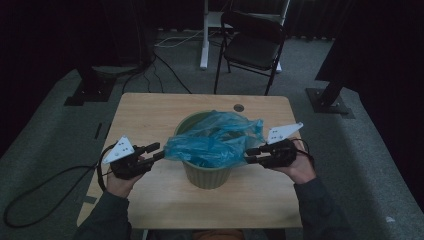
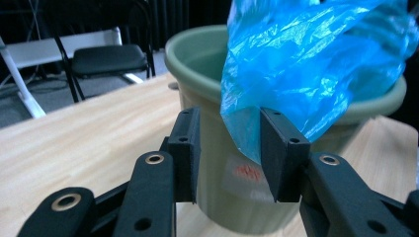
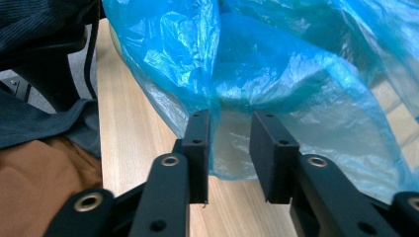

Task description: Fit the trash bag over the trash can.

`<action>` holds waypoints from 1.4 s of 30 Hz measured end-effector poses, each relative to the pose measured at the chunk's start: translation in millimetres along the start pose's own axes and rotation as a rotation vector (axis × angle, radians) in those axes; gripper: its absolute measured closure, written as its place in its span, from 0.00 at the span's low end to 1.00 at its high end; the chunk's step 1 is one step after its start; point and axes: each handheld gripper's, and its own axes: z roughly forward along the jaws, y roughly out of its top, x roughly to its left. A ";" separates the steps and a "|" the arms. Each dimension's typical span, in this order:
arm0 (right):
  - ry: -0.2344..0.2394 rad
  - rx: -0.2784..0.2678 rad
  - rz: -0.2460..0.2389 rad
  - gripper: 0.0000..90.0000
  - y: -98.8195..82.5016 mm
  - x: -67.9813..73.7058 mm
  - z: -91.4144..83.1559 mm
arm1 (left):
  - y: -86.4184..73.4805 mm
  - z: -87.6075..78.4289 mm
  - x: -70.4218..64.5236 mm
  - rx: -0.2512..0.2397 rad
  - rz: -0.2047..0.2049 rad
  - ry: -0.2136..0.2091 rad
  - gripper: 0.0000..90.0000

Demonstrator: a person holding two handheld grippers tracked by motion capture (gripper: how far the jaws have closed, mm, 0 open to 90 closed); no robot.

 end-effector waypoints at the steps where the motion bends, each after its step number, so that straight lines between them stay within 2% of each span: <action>1: 0.000 -0.002 -0.002 0.80 0.1 -0.1 0.0 | 2.4 -0.4 1.3 -0.002 0.003 0.007 0.68; 6: 0.003 0.003 -0.008 0.88 -0.3 -0.7 -0.1 | 12.0 -2.1 9.3 -0.013 0.005 0.033 0.68; 8: 0.008 0.009 -0.011 0.91 -1.4 -0.9 0.0 | 18.1 -2.0 16.6 -0.017 -0.006 0.064 0.68; 10: 0.010 0.012 -0.013 0.92 -1.7 -1.1 0.1 | 20.0 -1.2 18.8 -0.018 -0.006 0.070 0.68; 11: 0.011 0.015 -0.020 0.93 -2.1 -1.0 0.5 | 23.9 1.8 23.0 -0.011 0.002 0.093 0.68; 16: 0.005 0.017 -0.023 0.93 -2.1 -1.0 -0.1 | 27.6 7.7 31.4 -0.022 -0.015 0.104 0.68; 17: 0.004 0.017 -0.021 0.95 -2.2 -0.8 -1.0 | 27.2 7.8 33.3 -0.033 -0.028 0.095 0.68; 26: -0.014 -0.008 -0.022 0.97 -2.4 -0.7 -7.4 | 28.4 -2.7 31.3 -0.063 -0.023 0.081 0.67; 28: -0.016 -0.019 -0.023 0.91 -0.8 0.3 -9.1 | 27.9 -3.7 30.2 -0.058 -0.019 0.071 0.68; 29: -0.025 -0.037 -0.018 0.83 1.6 0.8 -11.1 | 25.9 -3.3 27.9 -0.048 -0.022 0.045 0.70; 30: -0.025 -0.037 -0.018 0.83 1.6 0.8 -11.1 | 25.9 -3.3 27.9 -0.048 -0.022 0.045 0.71; 31: -0.023 -0.060 -0.015 0.79 4.4 0.8 -13.2 | 23.2 -2.0 24.7 -0.037 -0.023 0.025 0.73; 35: -0.014 -0.088 -0.015 0.73 9.7 1.4 -16.2 | 17.9 1.1 17.9 -0.015 -0.021 -0.009 0.79; 39: -0.019 -0.101 -0.016 0.72 13.1 3.2 -17.0 | 15.4 2.9 13.1 0.001 -0.011 -0.025 0.82; 42: -0.023 -0.105 -0.015 0.81 15.9 3.8 -15.3 | 15.5 3.6 9.9 0.017 0.008 -0.037 0.85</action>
